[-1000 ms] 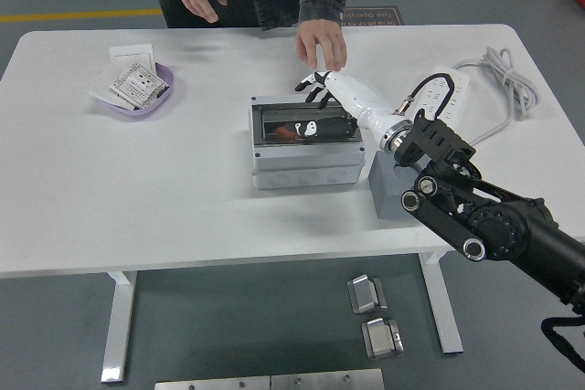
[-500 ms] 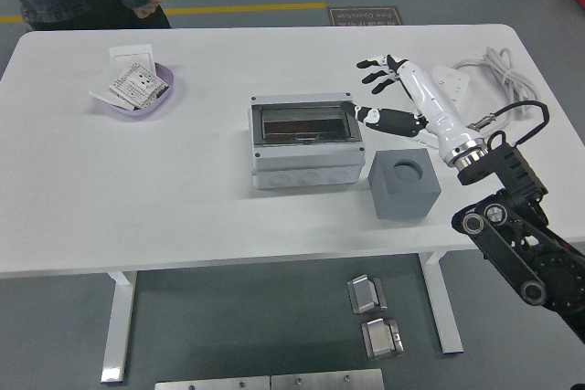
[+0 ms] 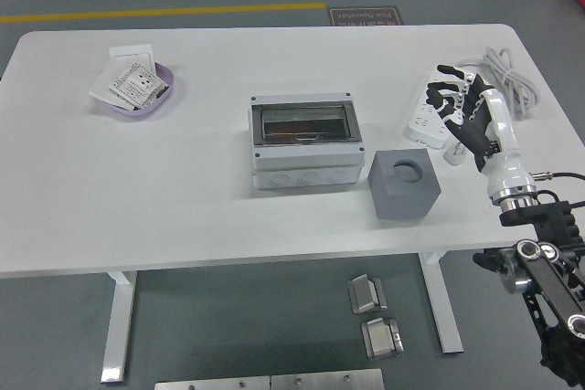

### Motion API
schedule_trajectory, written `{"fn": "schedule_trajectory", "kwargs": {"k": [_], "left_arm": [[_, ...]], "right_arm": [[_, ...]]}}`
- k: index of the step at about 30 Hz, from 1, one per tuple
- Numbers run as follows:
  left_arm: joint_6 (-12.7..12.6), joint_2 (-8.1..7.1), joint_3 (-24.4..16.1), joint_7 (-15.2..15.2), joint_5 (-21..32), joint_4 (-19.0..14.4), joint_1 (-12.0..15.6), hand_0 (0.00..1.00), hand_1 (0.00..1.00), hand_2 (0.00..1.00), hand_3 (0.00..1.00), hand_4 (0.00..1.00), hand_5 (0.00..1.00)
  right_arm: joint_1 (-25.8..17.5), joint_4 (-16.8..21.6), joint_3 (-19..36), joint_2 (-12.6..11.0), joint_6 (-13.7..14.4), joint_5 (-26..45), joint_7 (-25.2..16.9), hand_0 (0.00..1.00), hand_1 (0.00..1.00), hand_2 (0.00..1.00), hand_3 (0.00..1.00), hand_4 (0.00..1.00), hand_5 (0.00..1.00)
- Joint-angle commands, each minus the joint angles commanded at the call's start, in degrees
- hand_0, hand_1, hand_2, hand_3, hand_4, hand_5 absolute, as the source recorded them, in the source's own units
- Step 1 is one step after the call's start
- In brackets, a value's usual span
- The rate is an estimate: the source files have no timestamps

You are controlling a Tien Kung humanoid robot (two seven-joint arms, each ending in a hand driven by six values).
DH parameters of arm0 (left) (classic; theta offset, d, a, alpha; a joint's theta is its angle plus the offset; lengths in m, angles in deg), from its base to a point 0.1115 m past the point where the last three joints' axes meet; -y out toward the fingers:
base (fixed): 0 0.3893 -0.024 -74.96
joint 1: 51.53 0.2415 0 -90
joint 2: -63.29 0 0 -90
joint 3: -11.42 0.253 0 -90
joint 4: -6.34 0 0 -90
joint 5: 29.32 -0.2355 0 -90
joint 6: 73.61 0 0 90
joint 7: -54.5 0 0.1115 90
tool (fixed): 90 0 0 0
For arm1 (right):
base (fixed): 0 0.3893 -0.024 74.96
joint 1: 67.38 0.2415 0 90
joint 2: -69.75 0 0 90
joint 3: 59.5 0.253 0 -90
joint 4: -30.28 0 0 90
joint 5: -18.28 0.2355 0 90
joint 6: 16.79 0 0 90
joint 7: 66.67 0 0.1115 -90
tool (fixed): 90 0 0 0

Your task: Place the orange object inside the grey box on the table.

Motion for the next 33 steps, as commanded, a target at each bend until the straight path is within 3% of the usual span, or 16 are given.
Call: {"fn": "schedule_trajectory", "kwargs": {"k": [14,26,33], "left_arm": [[-0.1,-1.95,0.6,-0.3,1.9,0.0,-0.5,0.681,0.683,0.607,0.682,0.689,0.469],[0.2,-3.91,0.8,-0.1,3.6,0.0,-0.1,0.681,0.683,0.604,0.677,0.693,0.471],[0.2,-4.37,0.9,-0.3,5.3,0.0,0.2,0.681,0.683,0.588,0.659,0.657,0.424]], "right_arm": [[-1.3,0.6,3.4,-0.2,0.4,3.4,-0.1,0.677,0.535,0.622,0.729,0.940,0.547],[-3.4,0.9,4.5,2.2,0.5,1.4,0.3,0.680,0.530,0.622,0.725,0.940,0.548],[-4.4,1.1,3.9,2.9,0.4,1.8,-0.1,0.684,0.542,0.620,0.722,0.948,0.524]]}}
